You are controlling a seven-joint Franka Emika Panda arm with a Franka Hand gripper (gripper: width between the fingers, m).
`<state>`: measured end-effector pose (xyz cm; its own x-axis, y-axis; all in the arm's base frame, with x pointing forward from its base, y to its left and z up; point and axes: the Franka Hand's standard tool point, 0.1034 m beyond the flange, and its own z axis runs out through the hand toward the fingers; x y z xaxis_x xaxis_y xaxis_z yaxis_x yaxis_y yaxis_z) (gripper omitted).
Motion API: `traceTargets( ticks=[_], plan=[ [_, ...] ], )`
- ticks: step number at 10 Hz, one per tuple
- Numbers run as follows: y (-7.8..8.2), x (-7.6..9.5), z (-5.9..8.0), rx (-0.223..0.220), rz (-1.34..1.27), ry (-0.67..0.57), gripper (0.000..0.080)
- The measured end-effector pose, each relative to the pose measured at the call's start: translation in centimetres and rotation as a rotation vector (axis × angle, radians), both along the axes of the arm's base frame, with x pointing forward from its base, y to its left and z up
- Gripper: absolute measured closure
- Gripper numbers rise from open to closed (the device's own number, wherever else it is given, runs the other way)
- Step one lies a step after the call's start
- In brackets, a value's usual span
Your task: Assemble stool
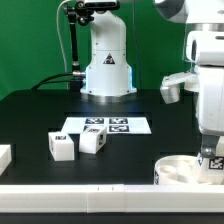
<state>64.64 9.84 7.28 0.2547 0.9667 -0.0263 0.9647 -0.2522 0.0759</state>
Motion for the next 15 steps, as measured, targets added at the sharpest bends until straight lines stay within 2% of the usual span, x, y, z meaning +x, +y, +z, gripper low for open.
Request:
traceTargets(
  ticks=[1,2,6,8,12,15],
  plan=[
    [-0.04,-0.01,-0.01,0.000,-0.001,0.000,0.0400],
    [-0.08,0.00,0.00,0.000,-0.003,0.000,0.0460],
    [-0.18,0.01,0.00,0.005,-0.069,-0.003,0.0460],
    [-0.44,-0.26,-0.06,0.027,-0.333,0.010,0.0460],
    [-0.87,-0.30,-0.10,0.073,-0.689,0.016,0.0459],
    [-0.80,-0.31,-0.11,0.082,-0.877,0.010,0.0459]
  ],
)
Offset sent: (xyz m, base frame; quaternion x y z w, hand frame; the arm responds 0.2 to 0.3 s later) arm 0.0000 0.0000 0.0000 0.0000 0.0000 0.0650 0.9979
